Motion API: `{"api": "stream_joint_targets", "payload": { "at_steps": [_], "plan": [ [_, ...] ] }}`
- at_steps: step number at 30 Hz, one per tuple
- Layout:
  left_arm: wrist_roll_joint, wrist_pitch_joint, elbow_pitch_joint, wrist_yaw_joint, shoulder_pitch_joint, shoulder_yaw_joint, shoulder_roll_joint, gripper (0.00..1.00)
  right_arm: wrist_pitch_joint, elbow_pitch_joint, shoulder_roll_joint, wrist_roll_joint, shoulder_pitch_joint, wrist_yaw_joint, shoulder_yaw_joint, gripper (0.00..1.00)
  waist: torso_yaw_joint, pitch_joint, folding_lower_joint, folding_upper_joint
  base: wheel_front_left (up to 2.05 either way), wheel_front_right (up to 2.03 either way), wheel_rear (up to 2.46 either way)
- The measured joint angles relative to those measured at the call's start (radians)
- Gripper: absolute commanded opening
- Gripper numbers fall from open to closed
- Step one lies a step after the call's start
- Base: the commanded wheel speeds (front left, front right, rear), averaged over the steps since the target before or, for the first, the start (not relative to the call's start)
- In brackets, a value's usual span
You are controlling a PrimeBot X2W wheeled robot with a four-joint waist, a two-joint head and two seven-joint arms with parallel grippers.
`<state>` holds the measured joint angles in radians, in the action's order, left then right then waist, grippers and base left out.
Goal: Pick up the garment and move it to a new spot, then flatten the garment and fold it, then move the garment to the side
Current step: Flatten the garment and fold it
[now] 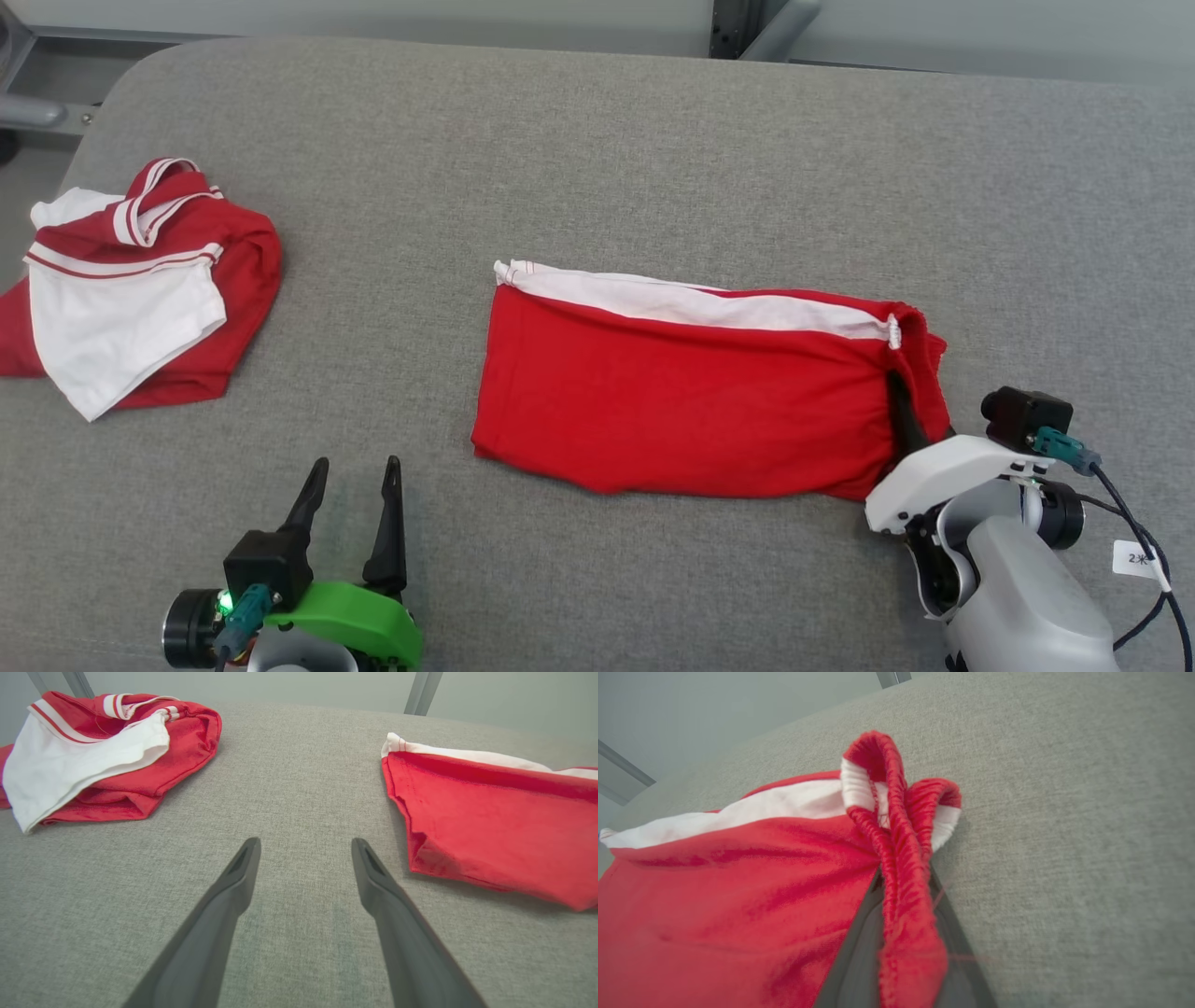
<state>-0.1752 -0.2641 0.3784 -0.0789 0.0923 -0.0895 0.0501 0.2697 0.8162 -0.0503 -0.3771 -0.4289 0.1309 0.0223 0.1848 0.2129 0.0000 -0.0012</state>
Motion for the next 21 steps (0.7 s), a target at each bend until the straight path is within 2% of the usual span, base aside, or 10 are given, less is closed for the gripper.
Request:
{"api": "stream_joint_targets", "payload": {
  "at_steps": [6,9,12,14,18,21],
  "plan": [
    [0.000,0.000,0.016,-0.005,-0.013,-0.015,0.000,1.00,-0.004,-0.002,-0.010,-0.017,0.011,0.001,-0.080,0.00,-0.025,-0.023,0.0000,0.0000,0.00,0.00,0.00],
    [0.000,0.000,0.020,-0.006,-0.017,-0.026,0.000,1.00,-0.005,0.000,-0.033,-0.029,0.007,0.001,-0.088,0.00,-0.034,-0.032,0.0000,0.0000,0.00,0.00,0.00],
    [0.000,0.000,0.028,-0.007,-0.021,-0.042,-0.001,1.00,-0.021,-0.008,-0.043,-0.069,-0.011,0.000,-0.050,0.00,-0.046,-0.045,0.0000,0.0000,0.00,0.00,0.00],
    [-0.004,0.000,0.031,-0.007,-0.024,-0.051,0.000,1.00,-0.074,-0.049,-0.032,-0.165,-0.023,0.000,0.004,0.00,-0.053,-0.052,0.0000,0.0000,0.00,0.00,0.00],
    [-0.027,0.000,0.036,-0.003,-0.026,-0.071,-0.001,1.00,-0.256,-0.207,-0.009,-0.435,-0.020,0.000,0.139,0.00,-0.060,-0.062,0.0000,0.0000,0.00,0.00,0.00],
    [-0.032,0.000,0.040,0.000,-0.027,-0.086,-0.001,1.00,-0.367,-0.312,-0.004,-0.571,0.009,0.000,0.227,0.00,-0.053,-0.063,0.0000,0.0000,0.00,0.00,0.00]
  ]
}}
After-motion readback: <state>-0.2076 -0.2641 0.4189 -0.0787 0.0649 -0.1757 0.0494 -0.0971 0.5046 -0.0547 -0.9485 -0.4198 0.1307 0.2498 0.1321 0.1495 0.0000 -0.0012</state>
